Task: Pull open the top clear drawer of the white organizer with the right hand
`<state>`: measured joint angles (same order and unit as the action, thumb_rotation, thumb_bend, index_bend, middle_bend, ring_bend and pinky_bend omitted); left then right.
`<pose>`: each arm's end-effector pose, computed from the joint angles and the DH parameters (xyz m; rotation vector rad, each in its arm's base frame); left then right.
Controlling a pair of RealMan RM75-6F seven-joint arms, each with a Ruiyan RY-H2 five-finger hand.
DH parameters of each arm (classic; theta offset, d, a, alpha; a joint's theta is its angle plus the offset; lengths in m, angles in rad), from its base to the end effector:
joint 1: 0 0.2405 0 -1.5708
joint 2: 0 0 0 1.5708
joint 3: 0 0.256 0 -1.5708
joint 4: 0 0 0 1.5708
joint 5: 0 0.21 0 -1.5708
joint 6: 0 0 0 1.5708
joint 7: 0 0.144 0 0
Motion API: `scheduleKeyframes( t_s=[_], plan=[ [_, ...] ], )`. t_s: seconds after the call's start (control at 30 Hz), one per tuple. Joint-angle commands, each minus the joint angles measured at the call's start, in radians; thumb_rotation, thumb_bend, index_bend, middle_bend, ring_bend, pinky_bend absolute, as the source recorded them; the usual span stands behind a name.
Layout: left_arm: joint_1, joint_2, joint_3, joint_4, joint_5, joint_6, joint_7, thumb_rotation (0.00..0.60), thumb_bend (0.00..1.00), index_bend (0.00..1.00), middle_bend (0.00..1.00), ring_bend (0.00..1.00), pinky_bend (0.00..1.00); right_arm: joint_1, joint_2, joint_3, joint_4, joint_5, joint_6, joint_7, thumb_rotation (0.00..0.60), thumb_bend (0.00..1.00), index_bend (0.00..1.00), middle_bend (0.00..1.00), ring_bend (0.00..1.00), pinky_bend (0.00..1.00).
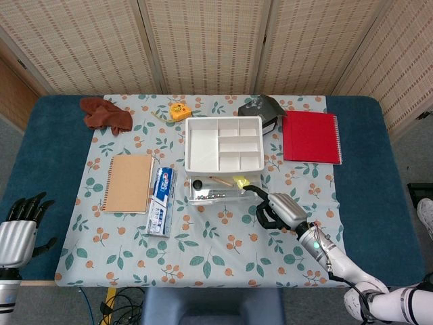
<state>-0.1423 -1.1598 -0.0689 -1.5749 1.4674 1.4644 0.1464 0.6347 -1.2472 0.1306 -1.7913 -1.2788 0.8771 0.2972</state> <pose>-0.3076 0.2033 0.1512 -1.4299 -0.7754 -0.8270 -0.1562 -0.2944 0.0402 1.7783 -1.5890 1.1761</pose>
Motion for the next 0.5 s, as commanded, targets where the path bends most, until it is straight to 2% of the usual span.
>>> scheduleKeyframes(
  t_s=[0.03, 0.2, 0.5],
  plan=[
    [0.000, 0.000, 0.000, -0.001, -0.001, 0.000, 0.000, 0.600, 0.15, 0.20, 0.12, 0.13, 0.11, 0.001, 0.001, 0.001, -0.003, 0.004, -0.003, -0.007, 0.600, 0.67, 0.18, 0.79, 0.88, 0.99],
    [-0.001, 0.000, -0.001, 0.000, -0.002, -0.002, 0.000, 0.600, 0.15, 0.20, 0.12, 0.13, 0.11, -0.009, 0.012, -0.007, -0.023, -0.003, -0.001, -0.012, 0.600, 0.67, 0.25, 0.79, 0.88, 0.99],
    [-0.004, -0.002, -0.001, 0.000, -0.002, -0.005, 0.003, 0.600, 0.15, 0.20, 0.12, 0.13, 0.11, -0.030, 0.042, -0.034, -0.077, -0.050, 0.006, -0.007, 0.600, 0.67, 0.27, 0.79, 0.88, 0.99]
  ],
)
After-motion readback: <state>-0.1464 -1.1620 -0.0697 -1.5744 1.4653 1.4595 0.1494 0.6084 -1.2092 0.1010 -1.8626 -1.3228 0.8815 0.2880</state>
